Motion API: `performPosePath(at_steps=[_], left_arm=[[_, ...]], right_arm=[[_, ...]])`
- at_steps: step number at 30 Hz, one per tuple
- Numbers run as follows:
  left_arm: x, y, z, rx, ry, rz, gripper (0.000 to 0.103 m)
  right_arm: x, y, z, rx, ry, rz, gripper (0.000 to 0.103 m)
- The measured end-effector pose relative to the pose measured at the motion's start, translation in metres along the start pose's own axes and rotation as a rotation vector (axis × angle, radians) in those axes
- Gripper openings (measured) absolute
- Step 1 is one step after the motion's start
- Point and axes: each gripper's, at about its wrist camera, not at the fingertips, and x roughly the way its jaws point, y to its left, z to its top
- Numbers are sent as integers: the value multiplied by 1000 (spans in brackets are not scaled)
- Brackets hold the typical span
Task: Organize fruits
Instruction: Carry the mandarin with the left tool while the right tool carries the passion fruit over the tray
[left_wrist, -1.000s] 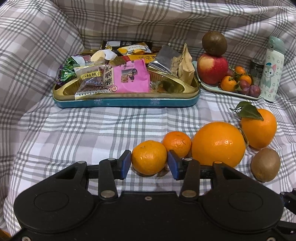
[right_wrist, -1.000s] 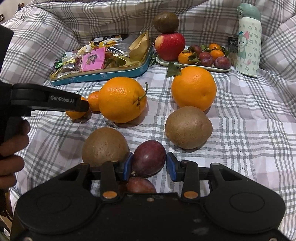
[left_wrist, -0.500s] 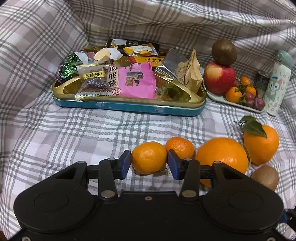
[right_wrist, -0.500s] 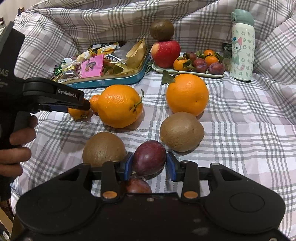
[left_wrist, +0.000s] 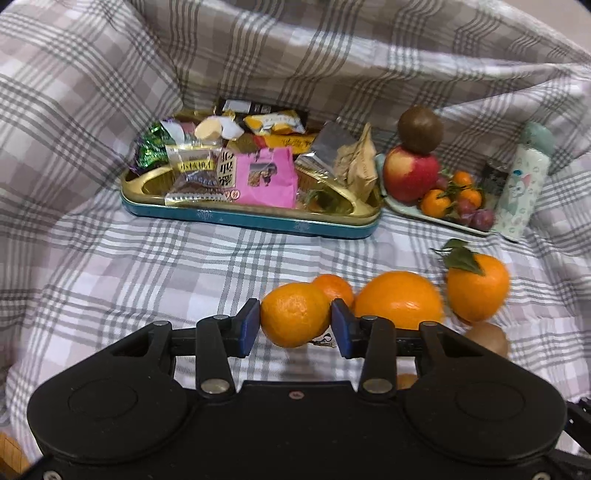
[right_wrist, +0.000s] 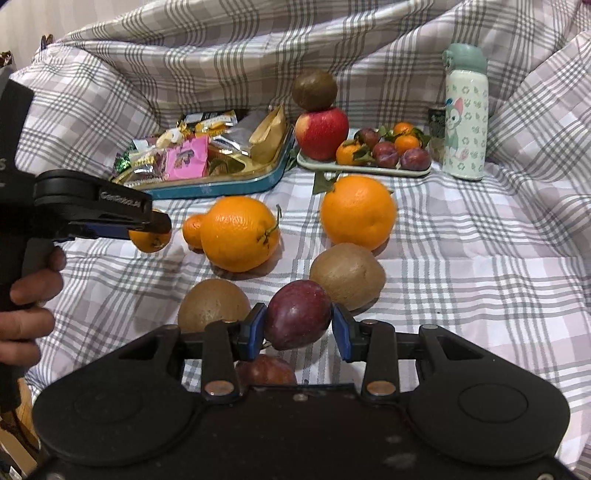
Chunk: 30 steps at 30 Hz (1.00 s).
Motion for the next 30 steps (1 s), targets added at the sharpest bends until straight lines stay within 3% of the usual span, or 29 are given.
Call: performPosePath(at_steps=[8,17,30], left_arm=[[-63,-19,-26,66,-23,7,49],[-115,-28,-83,92,38,-11,49],[-141,-30,-166,67,157,14,49]], right_arm=[[-43,-4,-13,-4,-52,-2,39],[-91,-20,-49,37,-43,6,39],[-145,-17,-116,85,6,43,39]])
